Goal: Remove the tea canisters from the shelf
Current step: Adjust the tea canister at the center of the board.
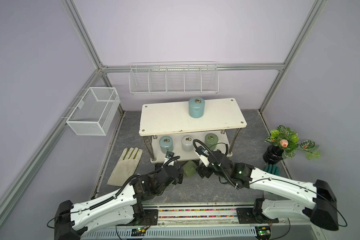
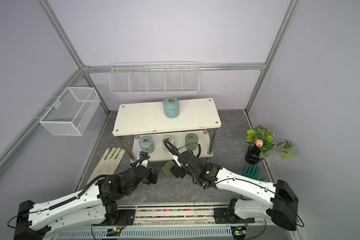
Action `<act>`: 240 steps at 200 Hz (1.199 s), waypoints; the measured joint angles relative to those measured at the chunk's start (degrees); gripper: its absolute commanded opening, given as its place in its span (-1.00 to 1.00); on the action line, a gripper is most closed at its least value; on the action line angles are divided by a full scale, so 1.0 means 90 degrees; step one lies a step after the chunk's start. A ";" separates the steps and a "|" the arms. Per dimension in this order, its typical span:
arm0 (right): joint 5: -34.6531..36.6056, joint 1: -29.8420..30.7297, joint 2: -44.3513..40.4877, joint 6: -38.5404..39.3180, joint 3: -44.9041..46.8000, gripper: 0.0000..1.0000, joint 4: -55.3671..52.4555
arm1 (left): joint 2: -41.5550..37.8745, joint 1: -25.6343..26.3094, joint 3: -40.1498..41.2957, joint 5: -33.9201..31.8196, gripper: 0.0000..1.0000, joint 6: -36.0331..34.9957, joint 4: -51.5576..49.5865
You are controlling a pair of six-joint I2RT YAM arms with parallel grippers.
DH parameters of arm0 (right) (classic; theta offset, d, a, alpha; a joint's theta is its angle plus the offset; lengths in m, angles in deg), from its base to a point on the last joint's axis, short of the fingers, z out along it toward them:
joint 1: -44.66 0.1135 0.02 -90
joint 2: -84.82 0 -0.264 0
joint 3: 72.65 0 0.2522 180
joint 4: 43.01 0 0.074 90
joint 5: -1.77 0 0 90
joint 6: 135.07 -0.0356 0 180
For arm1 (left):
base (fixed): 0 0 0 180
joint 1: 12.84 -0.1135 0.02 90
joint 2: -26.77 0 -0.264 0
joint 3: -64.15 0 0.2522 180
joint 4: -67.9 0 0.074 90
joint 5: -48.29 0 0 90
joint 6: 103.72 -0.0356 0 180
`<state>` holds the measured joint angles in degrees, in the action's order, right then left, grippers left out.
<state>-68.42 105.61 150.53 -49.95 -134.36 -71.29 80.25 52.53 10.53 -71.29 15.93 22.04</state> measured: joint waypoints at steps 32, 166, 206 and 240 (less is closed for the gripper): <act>0.0517 0.0000 -0.0843 -0.0219 0.0362 0.78 -0.0398 | 0.1081 -0.0053 -0.0886 0.0350 0.99 -0.0342 -0.0192; 0.1137 -0.0066 -0.2618 -0.0437 0.1467 0.78 -0.0809 | 0.3704 -0.0525 -0.2424 0.1659 1.00 -0.1416 -0.1132; 0.1139 -0.0097 -0.2696 -0.0459 0.1588 0.78 -0.0714 | 0.4080 -0.0568 -0.2533 0.1741 0.99 -0.1503 -0.1137; 0.1154 -0.0134 -0.2781 -0.0459 0.1712 0.78 -0.0629 | 0.4333 -0.0607 -0.2657 0.1804 0.98 -0.1542 -0.1081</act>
<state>-58.03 104.41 125.50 -54.09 -118.95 -76.95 119.24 47.06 -13.38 -55.05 2.05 12.32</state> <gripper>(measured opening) 0.889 0.991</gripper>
